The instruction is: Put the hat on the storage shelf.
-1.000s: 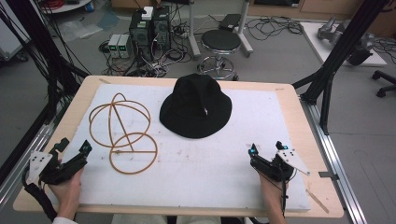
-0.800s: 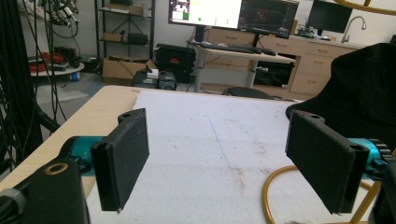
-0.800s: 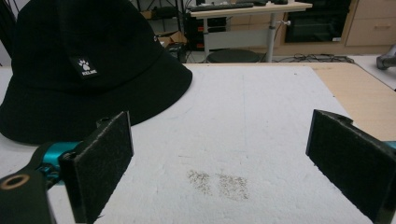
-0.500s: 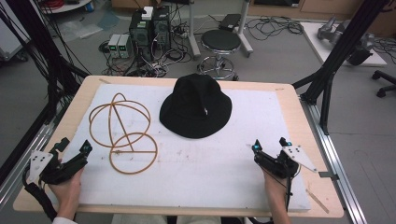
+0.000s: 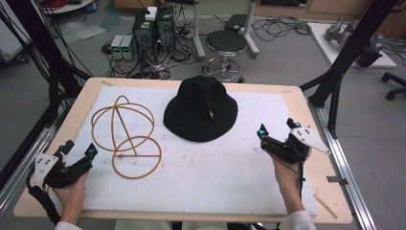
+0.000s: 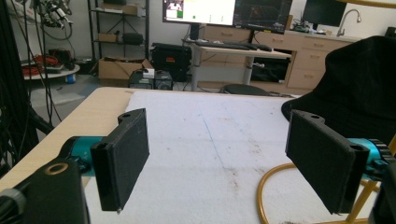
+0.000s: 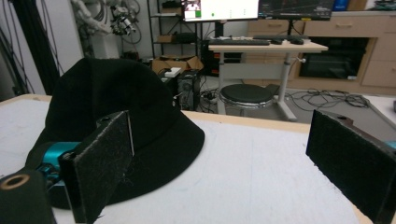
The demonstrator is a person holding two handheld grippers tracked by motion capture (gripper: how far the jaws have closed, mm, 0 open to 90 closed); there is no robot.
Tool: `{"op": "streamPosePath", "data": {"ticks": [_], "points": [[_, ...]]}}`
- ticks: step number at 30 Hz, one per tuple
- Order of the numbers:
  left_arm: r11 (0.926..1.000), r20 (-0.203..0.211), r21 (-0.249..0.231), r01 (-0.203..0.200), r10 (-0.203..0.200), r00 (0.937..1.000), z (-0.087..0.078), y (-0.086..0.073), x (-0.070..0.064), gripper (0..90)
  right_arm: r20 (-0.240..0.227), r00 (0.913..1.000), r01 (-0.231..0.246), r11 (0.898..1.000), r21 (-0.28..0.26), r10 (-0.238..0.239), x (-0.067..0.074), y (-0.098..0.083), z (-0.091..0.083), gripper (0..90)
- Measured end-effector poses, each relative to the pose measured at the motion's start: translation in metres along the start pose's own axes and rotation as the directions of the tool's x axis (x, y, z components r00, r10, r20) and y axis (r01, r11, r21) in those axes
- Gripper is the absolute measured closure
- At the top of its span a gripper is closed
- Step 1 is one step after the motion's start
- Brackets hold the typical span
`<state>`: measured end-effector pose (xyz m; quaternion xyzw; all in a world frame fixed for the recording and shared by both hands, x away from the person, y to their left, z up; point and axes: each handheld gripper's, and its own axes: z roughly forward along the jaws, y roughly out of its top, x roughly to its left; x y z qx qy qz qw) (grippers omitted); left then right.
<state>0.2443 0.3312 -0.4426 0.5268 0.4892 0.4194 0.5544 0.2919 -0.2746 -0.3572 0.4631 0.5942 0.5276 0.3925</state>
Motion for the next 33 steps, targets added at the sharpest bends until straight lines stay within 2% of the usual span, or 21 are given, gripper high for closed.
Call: {"op": "streamPosePath", "data": {"ticks": [1,3,6,7,11,12,13,14,16,20,27,30,33], "points": [[1.0,0.003,0.0,-0.003,0.003,1.0,0.0,0.0,-0.001,21.6,0.0,1.0,0.0,1.0,0.0,0.0,0.0,0.0,0.0,6.5],[1.0,0.006,0.0,-0.007,0.007,1.0,0.001,0.0,-0.002,21.6,-0.028,0.9995,-0.018,1.0,0.003,0.018,0.002,0.012,0.013,6.5],[0.9999,0.013,0.004,-0.01,0.01,0.9999,0.002,0.0,-0.003,21.7,-0.041,0.9991,-0.013,1.0,0.007,0.013,0.005,0.018,0.022,6.5],[1.0,0.013,0.005,-0.008,0.008,0.9999,0.002,0.0,-0.003,21.6,-0.061,0.9981,-0.003,1.0,0.019,0.004,0.009,0.024,0.032,6.5],[0.9999,0.011,0.005,-0.009,0.009,0.9999,0.002,0.0,-0.003,21.6,-0.085,0.9962,0.022,0.999,0.026,-0.02,0.015,0.03,0.045,6.5],[0.9999,0.009,0.005,-0.01,0.01,0.9999,0.002,0.0,-0.002,21.6,-0.105,0.9941,0.032,0.999,0.037,-0.028,0.02,0.032,0.055,6.5],[0.9999,0.009,0.006,-0.009,0.009,0.9999,0.002,0.0,-0.002,21.6,-0.105,0.9941,0.032,0.999,0.037,-0.028,0.02,0.032,0.055,6.5],[0.9999,0.009,0.007,-0.01,0.009,0.9999,0.002,-0.001,-0.002,21.6,-0.121,0.9921,0.039,0.998,0.048,-0.033,0.024,0.035,0.064,6.5],[0.9999,0.01,0.005,-0.01,0.01,0.9999,0.002,0.0,-0.002,21.7,-0.126,0.9911,0.049,0.998,0.045,-0.043,0.025,0.036,0.069,6.5],[1.0,0.011,0.001,-0.003,0.003,0.9999,0.001,0.0,-0.002,22.1,-0.166,0.9846,0.069,0.995,0.078,-0.056,0.037,0.04,0.091,6.5],[1.0,0.017,0.004,-0.004,0.004,0.9998,0.003,-0.001,-0.002,22.1,-0.202,0.9776,0.079,0.992,0.097,-0.058,0.051,0.045,0.114,6.5],[1.0,0.022,0.007,-0.004,0.004,0.9998,0.003,-0.001,-0.003,22.1,-0.225,0.9731,0.078,0.99,0.122,-0.049,0.062,0.045,0.13,6.5],[1.0,0.022,0.007,-0.005,0.005,0.9997,0.003,-0.001,-0.003,22.1,-0.231,0.9721,0.072,0.99,0.122,-0.042,0.068,0.043,0.138,6.4]]}}
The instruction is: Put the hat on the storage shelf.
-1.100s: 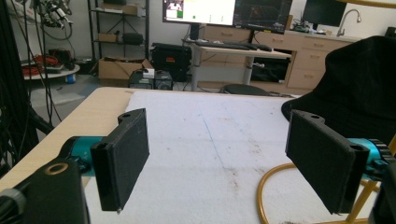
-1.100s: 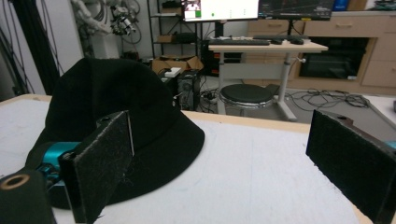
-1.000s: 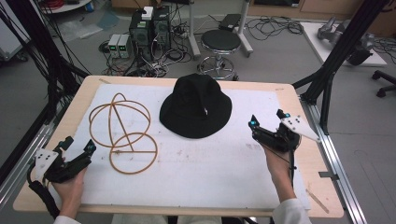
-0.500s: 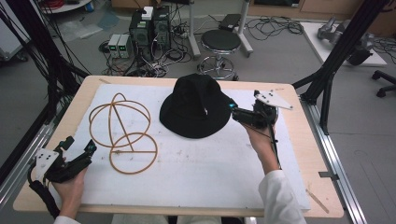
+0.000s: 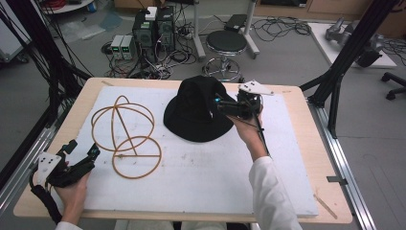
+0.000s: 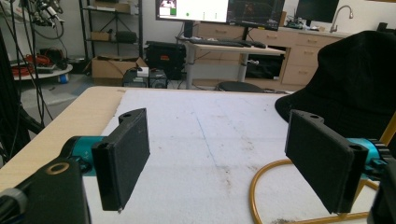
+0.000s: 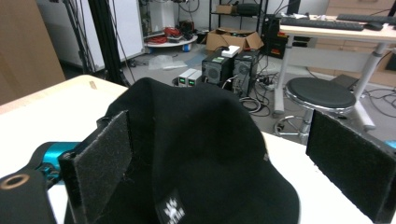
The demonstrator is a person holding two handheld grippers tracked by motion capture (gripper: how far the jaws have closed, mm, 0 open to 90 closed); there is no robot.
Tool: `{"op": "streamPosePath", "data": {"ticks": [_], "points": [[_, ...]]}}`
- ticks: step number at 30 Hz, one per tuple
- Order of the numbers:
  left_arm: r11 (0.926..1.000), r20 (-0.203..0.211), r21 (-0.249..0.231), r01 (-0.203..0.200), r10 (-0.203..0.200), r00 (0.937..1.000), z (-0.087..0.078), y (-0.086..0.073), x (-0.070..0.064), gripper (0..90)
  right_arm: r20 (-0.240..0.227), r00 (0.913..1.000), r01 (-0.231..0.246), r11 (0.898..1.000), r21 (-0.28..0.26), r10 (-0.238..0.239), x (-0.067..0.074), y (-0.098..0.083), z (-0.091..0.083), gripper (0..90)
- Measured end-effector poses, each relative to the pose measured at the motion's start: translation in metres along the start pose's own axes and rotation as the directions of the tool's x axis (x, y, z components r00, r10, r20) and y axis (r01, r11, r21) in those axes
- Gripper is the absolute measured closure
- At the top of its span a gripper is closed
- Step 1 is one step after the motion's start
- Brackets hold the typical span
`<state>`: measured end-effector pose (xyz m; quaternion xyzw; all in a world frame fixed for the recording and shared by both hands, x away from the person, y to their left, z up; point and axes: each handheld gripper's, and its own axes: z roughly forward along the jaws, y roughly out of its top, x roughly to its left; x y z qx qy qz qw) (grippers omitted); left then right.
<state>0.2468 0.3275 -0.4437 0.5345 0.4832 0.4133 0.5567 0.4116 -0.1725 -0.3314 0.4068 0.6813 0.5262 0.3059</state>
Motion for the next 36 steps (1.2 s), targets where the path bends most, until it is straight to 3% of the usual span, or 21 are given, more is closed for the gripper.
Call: {"op": "streamPosePath", "data": {"ticks": [3,7,10,16,20,30,31,36], "points": [[1.0,0.001,-0.001,0.004,-0.004,1.0,0.001,0.0,0.0,22.0,-0.006,1.0,0.004,0.999,0.041,-0.004,0.008,0.0,0.021,6.5],[1.0,0.004,-0.006,0.008,-0.008,1.0,0.003,0.0,-0.001,22.0,-0.009,0.9999,0.009,0.999,0.032,-0.009,0.016,0.002,0.037,6.5],[0.9999,0.006,-0.006,0.008,-0.008,0.9999,0.003,0.0,-0.001,22.0,-0.011,0.9988,0.049,0.998,0.047,-0.048,0.021,0.002,0.048,6.5],[0.9999,-0.001,-0.012,0.011,-0.011,0.9999,0.003,0.0,0.0,22.0,-0.024,0.9982,0.056,0.995,0.078,-0.054,0.029,0.002,0.064,6.4],[0.9998,-0.002,-0.016,0.011,-0.011,0.9999,0.002,0.001,0.0,22.0,-0.012,0.9982,0.061,0.987,0.146,-0.059,0.036,-0.011,0.08,6.5],[0.9997,0.001,-0.016,0.017,-0.017,0.9999,0.002,0.001,0.001,22.0,0.051,0.9984,0.012,0.977,0.212,-0.023,0.041,-0.034,0.101,6.5],[0.9997,0.0,-0.016,0.017,-0.017,0.9999,0.002,0.001,0.001,22.0,0.069,0.9976,-0.014,0.974,0.227,-0.001,0.038,-0.037,0.103,6.5],[0.9998,0.003,-0.013,0.015,-0.015,0.9999,0.002,0.0,0.001,22.0,0.085,0.9962,-0.04,0.964,0.264,0.017,0.034,-0.043,0.105,6.7]]}}
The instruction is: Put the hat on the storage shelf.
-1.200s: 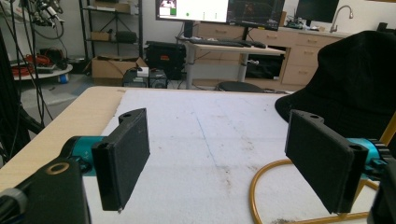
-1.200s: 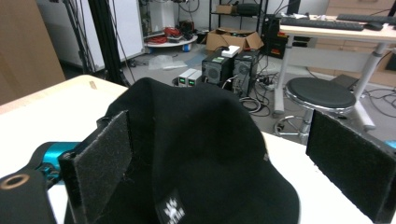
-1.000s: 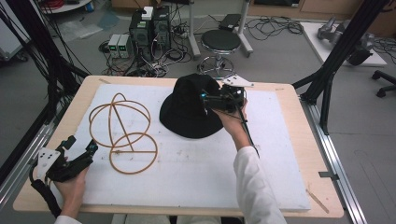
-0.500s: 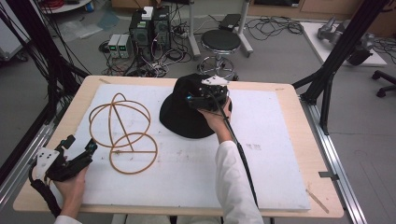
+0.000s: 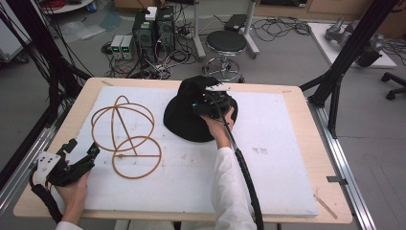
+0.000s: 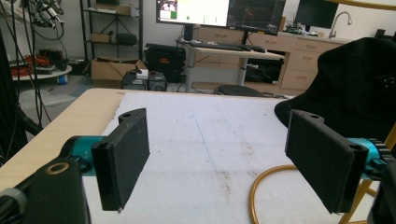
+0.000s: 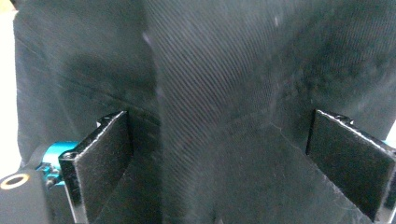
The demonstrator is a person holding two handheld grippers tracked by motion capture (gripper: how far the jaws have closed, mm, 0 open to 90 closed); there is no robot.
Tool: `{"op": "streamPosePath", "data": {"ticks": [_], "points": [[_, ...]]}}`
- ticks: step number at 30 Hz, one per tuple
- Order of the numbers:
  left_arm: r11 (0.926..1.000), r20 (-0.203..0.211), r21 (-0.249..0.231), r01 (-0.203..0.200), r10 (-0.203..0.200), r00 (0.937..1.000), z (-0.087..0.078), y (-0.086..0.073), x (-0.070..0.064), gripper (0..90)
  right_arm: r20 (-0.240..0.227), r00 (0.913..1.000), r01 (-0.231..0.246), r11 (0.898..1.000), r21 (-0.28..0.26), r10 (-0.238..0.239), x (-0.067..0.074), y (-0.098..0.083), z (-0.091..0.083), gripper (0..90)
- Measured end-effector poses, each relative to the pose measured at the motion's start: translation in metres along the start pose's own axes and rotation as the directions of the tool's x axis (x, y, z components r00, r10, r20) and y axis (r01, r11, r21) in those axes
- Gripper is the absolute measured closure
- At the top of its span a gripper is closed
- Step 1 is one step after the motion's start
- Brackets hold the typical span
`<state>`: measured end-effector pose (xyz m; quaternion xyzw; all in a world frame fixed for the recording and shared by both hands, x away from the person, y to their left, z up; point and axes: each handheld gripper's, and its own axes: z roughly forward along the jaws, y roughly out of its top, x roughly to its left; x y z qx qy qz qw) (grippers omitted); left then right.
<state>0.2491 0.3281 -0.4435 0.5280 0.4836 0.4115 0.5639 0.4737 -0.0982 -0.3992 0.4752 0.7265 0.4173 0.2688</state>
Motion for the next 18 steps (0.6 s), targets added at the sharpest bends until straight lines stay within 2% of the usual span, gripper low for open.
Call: {"op": "streamPosePath", "data": {"ticks": [1,2,3,4,5,6,7,8,9,10,11,15,18], "points": [[1.0,0.001,0.001,0.0,0.0,1.0,0.0,0.0,0.0,22.0,0.013,0.9999,-0.003,1.0,0.014,0.003,0.0,-0.001,0.0,13.3],[1.0,0.001,0.001,0.0,-0.001,1.0,0.0,0.0,0.0,22.0,0.013,0.9999,-0.003,1.0,0.014,0.003,0.0,-0.001,0.0,13.3],[1.0,0.0,0.001,0.0,0.0,1.0,0.0,0.0,0.0,22.0,0.006,1.0,-0.006,1.0,0.018,0.006,-0.001,-0.002,-0.001,22.6],[1.0,0.001,-0.002,0.001,-0.001,1.0,0.0,0.001,0.0,22.0,-0.006,0.9998,-0.019,1.0,0.011,0.019,-0.001,-0.002,-0.002,26.1],[1.0,0.0,-0.003,0.001,-0.001,1.0,0.0,0.001,0.0,22.0,-0.004,0.9998,-0.021,1.0,-0.004,0.021,0.0,-0.003,-0.005,37.3],[1.0,0.0,-0.003,0.001,-0.001,1.0,0.0,0.001,0.0,22.0,-0.004,0.9998,-0.021,1.0,-0.004,0.021,0.0,-0.003,-0.005,37.3],[1.0,0.0,-0.003,0.002,-0.002,1.0,0.0,0.001,-0.001,22.0,-0.012,0.9996,-0.026,1.0,0.0,0.026,0.0,-0.003,-0.006,43.5],[1.0,0.0,-0.003,0.003,-0.003,1.0,0.0,0.001,-0.001,22.0,-0.018,0.9993,-0.033,0.999,0.007,0.033,0.0,-0.002,-0.008,51.6],[1.0,0.0,-0.004,0.003,-0.003,1.0,0.0,0.001,-0.001,22.0,-0.043,0.9979,-0.049,0.999,0.008,0.05,-0.003,-0.001,-0.011,75.1],[1.0,0.0,-0.004,0.003,-0.003,1.0,0.0,0.001,-0.001,22.0,-0.043,0.9979,-0.049,0.999,0.008,0.05,-0.003,-0.001,-0.011,75.1],[1.0,0.0,-0.004,0.003,-0.003,1.0,0.0,0.001,-0.001,22.0,-0.055,0.9977,-0.039,0.999,-0.005,0.038,-0.002,-0.001,-0.015,85.5],[1.0,0.001,-0.002,0.003,-0.003,1.0,0.0,0.001,0.0,22.0,-0.041,0.9991,-0.012,1.0,0.0,0.012,0.0,0.0,-0.017,86.5],[1.0,0.0,-0.003,0.001,-0.001,1.0,0.0,0.001,-0.001,22.1,-0.043,0.9988,-0.022,1.0,-0.012,0.021,-0.001,0.0,-0.018,86.7]]}}
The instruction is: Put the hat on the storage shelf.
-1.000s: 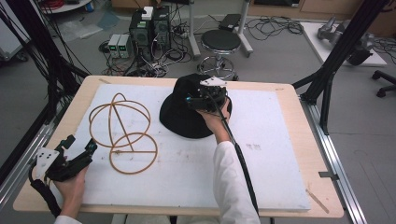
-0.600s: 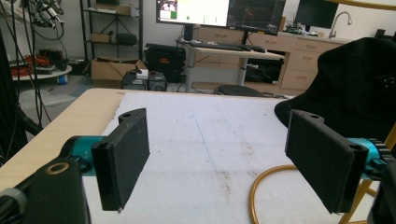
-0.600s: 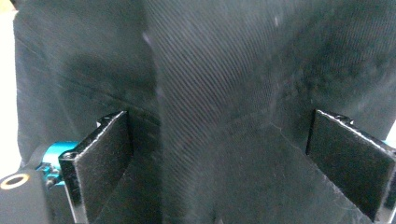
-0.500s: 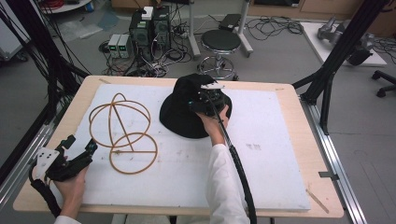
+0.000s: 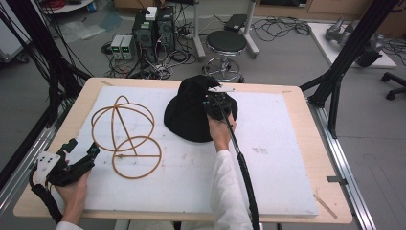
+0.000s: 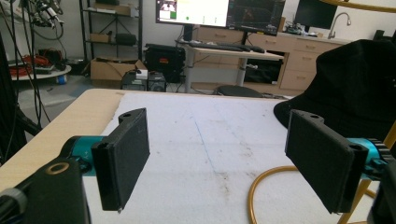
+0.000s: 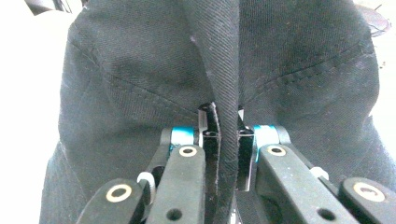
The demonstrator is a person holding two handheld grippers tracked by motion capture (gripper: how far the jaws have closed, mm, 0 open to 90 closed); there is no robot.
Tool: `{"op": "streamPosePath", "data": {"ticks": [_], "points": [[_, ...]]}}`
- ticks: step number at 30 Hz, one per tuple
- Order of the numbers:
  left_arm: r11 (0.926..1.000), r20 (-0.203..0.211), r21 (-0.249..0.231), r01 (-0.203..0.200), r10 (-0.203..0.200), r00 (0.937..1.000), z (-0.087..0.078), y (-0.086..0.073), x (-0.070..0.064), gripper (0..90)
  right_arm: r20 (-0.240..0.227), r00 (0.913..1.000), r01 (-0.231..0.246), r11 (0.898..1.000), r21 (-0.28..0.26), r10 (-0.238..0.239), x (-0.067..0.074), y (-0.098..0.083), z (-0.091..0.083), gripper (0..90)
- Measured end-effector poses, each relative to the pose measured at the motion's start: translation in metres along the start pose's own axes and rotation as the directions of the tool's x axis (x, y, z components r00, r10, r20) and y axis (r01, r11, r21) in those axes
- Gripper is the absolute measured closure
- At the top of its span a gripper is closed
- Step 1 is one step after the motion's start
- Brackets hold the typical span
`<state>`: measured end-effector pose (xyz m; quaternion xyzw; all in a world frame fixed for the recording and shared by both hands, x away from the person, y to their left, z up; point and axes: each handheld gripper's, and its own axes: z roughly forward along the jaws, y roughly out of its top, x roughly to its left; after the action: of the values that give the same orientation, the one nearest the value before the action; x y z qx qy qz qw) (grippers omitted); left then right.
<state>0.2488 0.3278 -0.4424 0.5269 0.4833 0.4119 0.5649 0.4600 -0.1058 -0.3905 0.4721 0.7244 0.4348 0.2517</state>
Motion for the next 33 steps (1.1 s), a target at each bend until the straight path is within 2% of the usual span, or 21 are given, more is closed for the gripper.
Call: {"op": "streamPosePath", "data": {"ticks": [11,13,17,22,25,26,28,30,32,33], "points": [[1.0,0.001,0.002,0.003,-0.003,1.0,0.0,0.0,0.0,22.1,0.01,0.9999,-0.006,0.999,-0.043,0.006,0.002,-0.005,-0.004,86.6],[1.0,0.002,0.004,0.004,-0.004,1.0,0.0,-0.001,0.0,22.1,0.007,0.9997,-0.023,0.998,-0.058,0.023,0.001,-0.007,-0.005,86.6],[1.0,0.005,0.004,0.001,-0.001,1.0,0.0,-0.001,0.0,22.1,0.01,0.9998,-0.015,0.998,-0.063,0.016,0.0,-0.006,-0.006,86.6],[1.0,0.001,0.005,0.003,-0.003,1.0,0.0,-0.001,0.001,22.1,0.006,0.9995,-0.03,0.996,-0.081,0.031,-0.003,-0.003,-0.012,86.6],[1.0,0.001,0.006,0.005,-0.005,1.0,0.0,-0.001,0.001,22.1,0.011,0.9995,-0.03,0.992,-0.126,0.031,-0.005,0.004,-0.024,86.6],[1.0,0.001,0.005,0.006,-0.006,1.0,0.0,-0.001,0.001,22.1,0.011,0.9995,-0.03,0.992,-0.126,0.031,-0.005,0.004,-0.024,86.6],[1.0,0.001,0.002,0.004,-0.004,1.0,0.0,0.0,0.001,22.1,0.004,0.9995,-0.031,0.985,-0.171,0.032,-0.007,0.011,-0.037,86.6],[1.0,0.002,0.001,0.006,-0.006,1.0,0.0,-0.001,0.0,22.1,0.001,0.9996,-0.029,0.982,-0.187,0.029,-0.008,0.014,-0.042,86.6],[1.0,0.003,0.002,0.005,-0.005,1.0,0.0,-0.001,0.0,22.1,-0.004,0.9998,-0.02,0.975,-0.222,0.019,-0.009,0.019,-0.052,86.6],[1.0,0.004,0.005,0.003,-0.003,1.0,0.0,-0.001,0.0,22.1,-0.017,0.9997,-0.019,0.966,-0.259,0.015,-0.011,0.023,-0.062,86.6]]}}
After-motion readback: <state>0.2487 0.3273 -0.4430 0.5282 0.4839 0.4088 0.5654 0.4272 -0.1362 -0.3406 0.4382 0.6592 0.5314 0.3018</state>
